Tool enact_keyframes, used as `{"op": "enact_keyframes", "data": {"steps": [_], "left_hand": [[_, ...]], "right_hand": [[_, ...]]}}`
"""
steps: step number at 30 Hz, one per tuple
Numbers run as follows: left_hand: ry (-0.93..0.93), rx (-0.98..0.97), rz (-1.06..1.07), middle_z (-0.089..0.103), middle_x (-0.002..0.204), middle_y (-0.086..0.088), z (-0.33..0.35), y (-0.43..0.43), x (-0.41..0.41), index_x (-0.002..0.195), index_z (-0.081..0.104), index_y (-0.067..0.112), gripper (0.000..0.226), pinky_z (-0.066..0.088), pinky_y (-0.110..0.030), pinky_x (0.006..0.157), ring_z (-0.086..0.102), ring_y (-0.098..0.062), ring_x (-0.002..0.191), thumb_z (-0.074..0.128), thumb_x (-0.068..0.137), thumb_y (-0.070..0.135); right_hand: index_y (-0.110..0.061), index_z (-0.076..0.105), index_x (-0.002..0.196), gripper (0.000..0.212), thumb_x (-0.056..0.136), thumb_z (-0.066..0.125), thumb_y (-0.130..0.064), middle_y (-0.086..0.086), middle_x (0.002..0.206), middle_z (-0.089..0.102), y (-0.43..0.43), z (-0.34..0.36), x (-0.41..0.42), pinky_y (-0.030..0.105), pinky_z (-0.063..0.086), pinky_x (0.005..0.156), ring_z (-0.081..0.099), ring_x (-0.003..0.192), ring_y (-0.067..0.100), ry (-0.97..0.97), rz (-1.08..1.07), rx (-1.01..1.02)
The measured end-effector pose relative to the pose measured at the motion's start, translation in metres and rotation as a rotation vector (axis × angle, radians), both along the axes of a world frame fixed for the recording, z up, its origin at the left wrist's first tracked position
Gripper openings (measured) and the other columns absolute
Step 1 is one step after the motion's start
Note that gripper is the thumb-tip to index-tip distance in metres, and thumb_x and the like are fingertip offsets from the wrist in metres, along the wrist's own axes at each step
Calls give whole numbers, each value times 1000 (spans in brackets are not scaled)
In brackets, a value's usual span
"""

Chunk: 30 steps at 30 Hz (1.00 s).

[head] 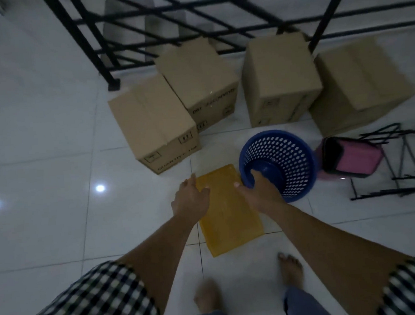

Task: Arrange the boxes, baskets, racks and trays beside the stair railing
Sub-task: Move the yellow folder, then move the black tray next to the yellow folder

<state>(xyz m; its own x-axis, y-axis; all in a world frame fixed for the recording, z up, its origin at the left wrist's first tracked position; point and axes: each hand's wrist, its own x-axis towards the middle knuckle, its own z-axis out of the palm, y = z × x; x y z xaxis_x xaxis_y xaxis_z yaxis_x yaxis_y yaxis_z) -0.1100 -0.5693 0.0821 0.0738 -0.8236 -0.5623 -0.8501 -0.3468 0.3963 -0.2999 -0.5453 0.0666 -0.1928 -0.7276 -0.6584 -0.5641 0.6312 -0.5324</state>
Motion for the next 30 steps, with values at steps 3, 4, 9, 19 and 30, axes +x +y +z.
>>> {"op": "enact_keyframes", "data": {"steps": [3, 4, 9, 19, 30], "left_hand": [[-76, -57, -165, 29, 157, -4, 73, 8, 2, 154, 19, 26, 64, 31, -48, 108, 35, -31, 138, 40, 98, 49], [-95, -77, -217, 29, 156, -5, 94, 12, 4, 154, 19, 26, 64, 31, -48, 107, 35, -31, 138, 40, 97, 49], [-159, -143, -416, 25, 158, -5, 172, 18, 8, 154, 18, 28, 65, 30, -53, 110, 31, -33, 140, 39, 96, 51], [-285, -289, -743, 14, 162, -3, 235, 32, -64, 155, 12, 28, 67, 22, -54, 115, 21, -29, 146, 36, 98, 54], [-99, -434, -1415, 23, 158, -8, 253, 127, -191, 155, 13, 24, 66, 29, -52, 112, 29, -32, 140, 35, 98, 50]], "right_hand": [[-22, 12, 159, 87, 93, 54, -59, 9, 161, 26, 23, 69, 2, 45, 37, 110, 34, 142, 33, 107, -23, -41], [-21, 13, 159, 89, 92, 55, -60, 10, 161, 26, 32, 88, 2, 46, 37, 111, 34, 142, 34, 136, -35, -56], [-19, 15, 157, 88, 90, 58, -56, 12, 157, 28, 72, 171, -5, 48, 42, 106, 38, 138, 36, 240, -139, -116], [-21, 23, 153, 86, 86, 58, -61, 13, 150, 37, 144, 239, -65, 49, 43, 106, 41, 134, 34, 283, -377, -174], [-20, 9, 159, 90, 92, 50, -64, 14, 163, 16, 282, 261, -76, 53, 25, 118, 21, 149, 32, 435, -922, -103]]}}
